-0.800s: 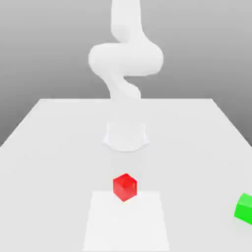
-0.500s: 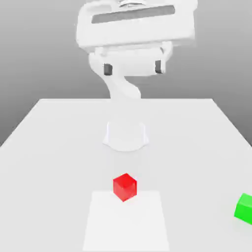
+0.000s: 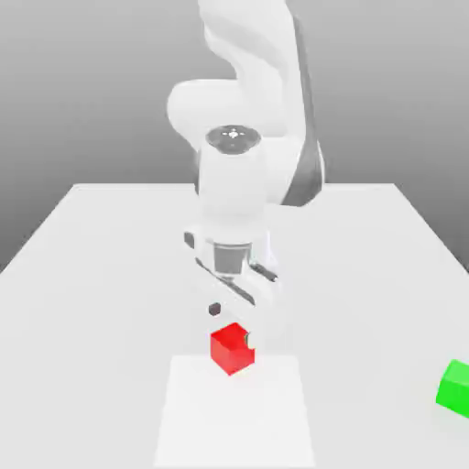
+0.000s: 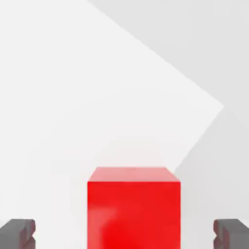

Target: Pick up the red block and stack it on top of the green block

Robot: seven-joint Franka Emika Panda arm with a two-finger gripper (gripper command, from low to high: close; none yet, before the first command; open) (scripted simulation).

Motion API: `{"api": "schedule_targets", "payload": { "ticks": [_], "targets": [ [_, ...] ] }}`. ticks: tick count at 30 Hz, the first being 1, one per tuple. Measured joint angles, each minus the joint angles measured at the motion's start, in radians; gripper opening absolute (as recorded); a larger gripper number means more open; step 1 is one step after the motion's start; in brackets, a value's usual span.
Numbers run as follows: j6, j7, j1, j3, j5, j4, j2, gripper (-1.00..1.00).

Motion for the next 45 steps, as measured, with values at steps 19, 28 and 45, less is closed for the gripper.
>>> {"api": "schedule_targets", "payload": {
  "ticks": [19,28,45],
  "targets": [
    [0.044,0.045,0.092,-0.104,-0.062,0.007,0.05,-1.0],
    [-0.129,-0.079,0.164,-0.122,0.111,-0.024,-0.151,-1.0],
    [-0.395,0.097,0.6,0.108,-0.039,0.553,0.174,-1.0]
  ]
}}
